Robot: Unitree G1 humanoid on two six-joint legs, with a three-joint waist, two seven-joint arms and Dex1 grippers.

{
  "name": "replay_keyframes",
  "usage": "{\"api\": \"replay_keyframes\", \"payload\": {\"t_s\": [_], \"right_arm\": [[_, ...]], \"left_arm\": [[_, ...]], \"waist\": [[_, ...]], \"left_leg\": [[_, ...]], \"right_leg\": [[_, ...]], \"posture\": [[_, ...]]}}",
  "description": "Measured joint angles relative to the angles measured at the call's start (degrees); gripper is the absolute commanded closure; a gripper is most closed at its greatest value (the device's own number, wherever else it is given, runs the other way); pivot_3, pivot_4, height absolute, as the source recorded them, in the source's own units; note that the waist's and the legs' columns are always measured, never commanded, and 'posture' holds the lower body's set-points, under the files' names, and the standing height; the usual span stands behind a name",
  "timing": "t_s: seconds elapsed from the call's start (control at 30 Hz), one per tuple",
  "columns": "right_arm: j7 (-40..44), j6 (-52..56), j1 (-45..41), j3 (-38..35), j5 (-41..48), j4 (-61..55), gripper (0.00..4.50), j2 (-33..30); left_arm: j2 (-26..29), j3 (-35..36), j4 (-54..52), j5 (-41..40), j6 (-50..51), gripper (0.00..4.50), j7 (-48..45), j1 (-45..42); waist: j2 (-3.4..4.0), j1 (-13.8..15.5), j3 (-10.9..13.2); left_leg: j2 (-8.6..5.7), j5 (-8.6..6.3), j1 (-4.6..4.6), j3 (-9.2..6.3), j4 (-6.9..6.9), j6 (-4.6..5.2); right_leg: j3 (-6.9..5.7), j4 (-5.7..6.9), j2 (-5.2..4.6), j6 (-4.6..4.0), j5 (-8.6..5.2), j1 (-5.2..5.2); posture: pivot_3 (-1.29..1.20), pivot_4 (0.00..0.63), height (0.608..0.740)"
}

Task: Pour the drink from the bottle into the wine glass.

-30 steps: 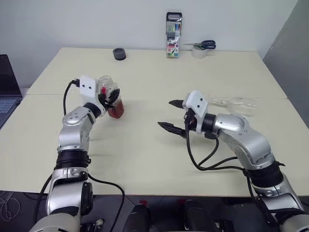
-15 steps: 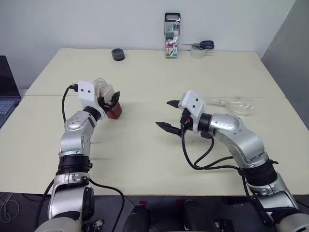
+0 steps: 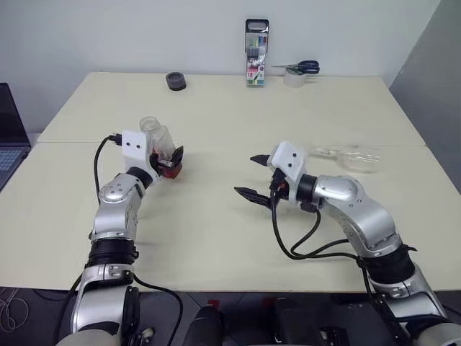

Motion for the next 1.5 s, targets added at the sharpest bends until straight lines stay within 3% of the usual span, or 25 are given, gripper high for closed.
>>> {"api": "replay_keyframes", "payload": {"t_s": [0.27,0.5,0.57,0.67,0.77,0.87,0.97,1.17,1.5], "right_arm": [[-3.9,-4.7,12.3,-2.0,-3.4,-3.3,0.00,-0.8],[-6.6,-1.1,25.6,-11.2,-0.3,-11.8,0.00,-2.4],[-8.1,2.0,27.6,-14.4,2.0,-13.5,0.00,-1.3],[-13.7,8.2,28.1,-19.4,6.2,-14.6,0.00,5.2],[-22.4,14.8,25.4,-24.4,9.4,-14.0,0.00,14.2],[-31.3,19.7,17.4,-32.3,16.0,-9.6,0.00,25.8],[-38.2,20.1,11.0,-37.6,20.4,-3.9,0.00,31.3],[-46.5,13.8,4.4,-44.2,25.6,7.0,0.00,31.6],[-48.5,-2.9,-4.8,-46.7,28.3,26.8,0.00,30.4]], "left_arm": [[1.3,0.2,0.9,0.8,-4.1,0.03,0.1,5.3],[5.4,0.1,-14.0,-2.1,0.1,0.03,-6.1,18.3],[7.2,0.1,-17.9,-3.9,2.2,0.03,-9.7,21.7],[10.1,-1.3,-24.1,-7.5,5.0,0.03,-17.4,26.0],[11.2,-4.1,-28.1,-11.2,8.3,0.03,-24.3,25.6],[12.0,-8.3,-27.8,-12.1,8.8,0.03,-31.5,18.0],[12.6,-10.3,-26.6,-13.0,9.1,0.03,-37.2,10.4],[14.2,-13.7,-23.1,-13.8,9.8,0.03,-46.4,5.5],[14.5,-15.8,-16.9,-12.5,7.0,0.03,-52.4,-0.6]], "waist": [[-0.01,0.1,0.0],[0.00,0.3,0.0],[0.00,0.3,0.0],[0.03,0.4,0.0],[0.08,0.6,0.0],[0.06,0.7,0.0],[0.09,0.6,0.0],[0.16,-0.5,0.0],[0.24,-1.5,0.1]], "left_leg": [[0.01,-0.01,0.01,0.02,0.00,0.01],[0.06,-0.07,0.01,0.01,-0.07,0.11],[0.06,-0.13,0.10,0.03,-0.07,0.22],[0.13,-0.13,0.35,0.07,-0.14,0.22],[0.13,-0.13,0.40,0.09,-0.14,0.21],[0.14,-0.11,0.40,0.07,-0.14,0.19],[0.12,-0.11,0.42,0.23,-0.19,0.18],[0.09,-0.12,0.40,0.41,-0.40,0.20],[0.14,-0.12,0.45,0.44,-0.41,0.23]], "right_leg": [[0.01,0.02,0.01,0.00,0.00,0.01],[0.05,-0.02,-0.01,0.00,0.00,0.02],[0.05,0.00,0.03,0.01,-0.01,0.08],[0.08,0.02,0.13,0.00,-0.02,0.24],[0.08,0.06,0.16,0.00,-0.02,0.26],[0.05,0.09,0.22,-0.02,0.00,0.26],[0.17,0.05,0.21,-0.04,0.00,0.19],[0.24,0.00,0.11,-0.04,0.01,0.07],[0.27,0.05,0.17,-0.05,0.00,0.05]], "posture": [[0.00,0.150,0.740],[0.00,0.150,0.740],[0.00,0.150,0.740],[0.00,0.150,0.740],[0.00,0.150,0.740],[0.00,0.150,0.740],[0.00,0.150,0.740],[0.00,0.150,0.740],[0.00,0.150,0.740]]}}
